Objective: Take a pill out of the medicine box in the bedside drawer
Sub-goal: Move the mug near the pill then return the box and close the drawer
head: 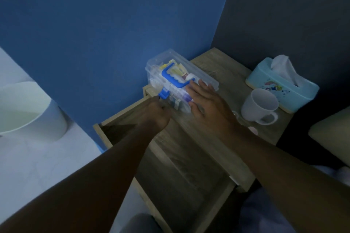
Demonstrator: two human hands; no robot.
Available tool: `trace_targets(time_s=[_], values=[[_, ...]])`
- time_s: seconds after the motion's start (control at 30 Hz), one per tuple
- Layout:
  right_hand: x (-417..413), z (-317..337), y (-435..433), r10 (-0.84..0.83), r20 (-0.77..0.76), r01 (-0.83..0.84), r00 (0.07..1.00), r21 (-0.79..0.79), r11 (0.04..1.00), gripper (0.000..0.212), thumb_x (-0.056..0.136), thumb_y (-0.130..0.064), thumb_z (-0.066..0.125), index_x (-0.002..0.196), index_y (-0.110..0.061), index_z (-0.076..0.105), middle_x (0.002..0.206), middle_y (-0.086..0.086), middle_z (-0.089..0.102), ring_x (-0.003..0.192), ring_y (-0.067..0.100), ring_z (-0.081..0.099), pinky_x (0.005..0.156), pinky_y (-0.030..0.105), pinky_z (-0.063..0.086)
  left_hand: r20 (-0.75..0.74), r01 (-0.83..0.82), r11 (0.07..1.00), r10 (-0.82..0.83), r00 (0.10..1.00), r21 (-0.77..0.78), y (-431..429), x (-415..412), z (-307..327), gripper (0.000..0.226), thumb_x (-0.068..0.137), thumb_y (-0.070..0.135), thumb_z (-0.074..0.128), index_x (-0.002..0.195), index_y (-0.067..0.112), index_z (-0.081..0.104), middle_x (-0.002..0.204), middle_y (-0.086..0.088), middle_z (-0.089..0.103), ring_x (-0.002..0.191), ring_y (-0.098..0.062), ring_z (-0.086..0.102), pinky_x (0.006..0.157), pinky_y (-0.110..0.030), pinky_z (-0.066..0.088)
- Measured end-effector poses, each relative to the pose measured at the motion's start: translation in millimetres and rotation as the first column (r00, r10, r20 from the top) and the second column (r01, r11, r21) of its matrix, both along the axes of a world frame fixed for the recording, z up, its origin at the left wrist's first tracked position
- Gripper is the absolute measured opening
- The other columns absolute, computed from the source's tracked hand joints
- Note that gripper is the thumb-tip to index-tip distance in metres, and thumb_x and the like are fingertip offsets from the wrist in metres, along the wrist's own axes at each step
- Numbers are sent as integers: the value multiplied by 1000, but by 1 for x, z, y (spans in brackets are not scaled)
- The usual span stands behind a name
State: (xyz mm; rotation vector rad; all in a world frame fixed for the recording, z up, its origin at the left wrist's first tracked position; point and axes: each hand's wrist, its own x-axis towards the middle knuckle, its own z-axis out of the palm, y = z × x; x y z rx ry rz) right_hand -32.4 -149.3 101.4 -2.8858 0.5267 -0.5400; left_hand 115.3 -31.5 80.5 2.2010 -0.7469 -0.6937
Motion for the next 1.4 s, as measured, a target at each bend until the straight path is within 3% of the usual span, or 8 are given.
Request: trace_targets(time_s=[0.1, 0.23, 0.37, 0.5, 0.7, 0.87, 1.03, 1.4], values=[[-1, -1, 1, -7, 45, 6, 999, 11, 1000, 43, 99, -16, 53, 141, -6, 52, 151, 13, 47, 144, 30, 38, 120, 48, 28, -90, -139, 987, 131, 987, -86, -1, -7, -4, 31, 97, 25, 51, 127, 17, 54, 87, 9, 61, 74, -4, 59, 52, -13, 42], [2, -4, 5, -33, 111, 33, 993, -7, 999, 42, 94, -13, 58, 136, -5, 58, 146, 14, 52, 140, 31, 44, 117, 51, 32, -74, -260, 933, 249, 966, -249, -1, -12, -10, 48, 95, 14, 53, 143, 19, 46, 139, 0, 58, 125, -16, 57, 90, -21, 47], [4, -5, 5, -48, 113, 47, 992, 10, 999, 42, 94, -15, 55, 135, -6, 58, 146, 13, 53, 141, 30, 43, 117, 51, 32, -81, -220, 920, 204, 976, -325, -3, -21, -12, 56, 94, 17, 57, 147, 25, 41, 140, 2, 56, 92, 6, 58, 57, 2, 44], [4, -6, 5, -57, 86, 55, 995, 26, 998, 43, 95, -16, 53, 137, -7, 55, 148, 12, 51, 143, 27, 40, 120, 49, 28, 31, -28, 945, 40, 999, -327, -7, -36, -10, 74, 95, 5, 50, 157, 18, 11, 164, -9, 11, 139, -17, 43, 103, -28, 47], [4, -4, 5, -51, 58, 48, 997, 50, 998, 43, 97, -17, 52, 139, -7, 53, 150, 12, 48, 146, 25, 36, 122, 48, 24, 97, 37, 941, -4, 995, -337, -11, -48, -13, 96, 88, 14, 64, 155, 1, -4, 164, -15, -11, 153, -27, -7, 124, -40, 8], [3, -6, 5, -41, 118, 35, 992, 53, 998, 41, 95, -12, 58, 135, -4, 58, 146, 14, 52, 143, 28, 41, 119, 53, 29, 63, 39, 916, -15, 998, -400, -14, -49, -14, 88, 91, 4, 56, 154, 1, -6, 165, -13, -5, 153, -26, 0, 124, -37, 11], [3, -9, 4, -37, 148, 30, 988, 49, 998, 41, 94, -12, 57, 134, -3, 59, 145, 13, 54, 142, 27, 42, 118, 52, 30, -80, 64, 856, -122, 989, -514, -14, -48, -12, 95, 93, 1, 51, 152, 10, -22, 144, 12, 24, 118, 34, 34, 90, 5, 35], [4, 0, 5, -86, 180, 37, 980, 259, 965, 41, 91, -12, 63, 132, -10, 61, 144, 7, 56, 143, 19, 40, 122, 30, 21, -313, -114, 917, -13, 950, -383, 7, 0, -15, 78, 91, -1, 47, 153, 37, 20, 160, 1, 27, 132, -7, 42, 69, -15, 56]])
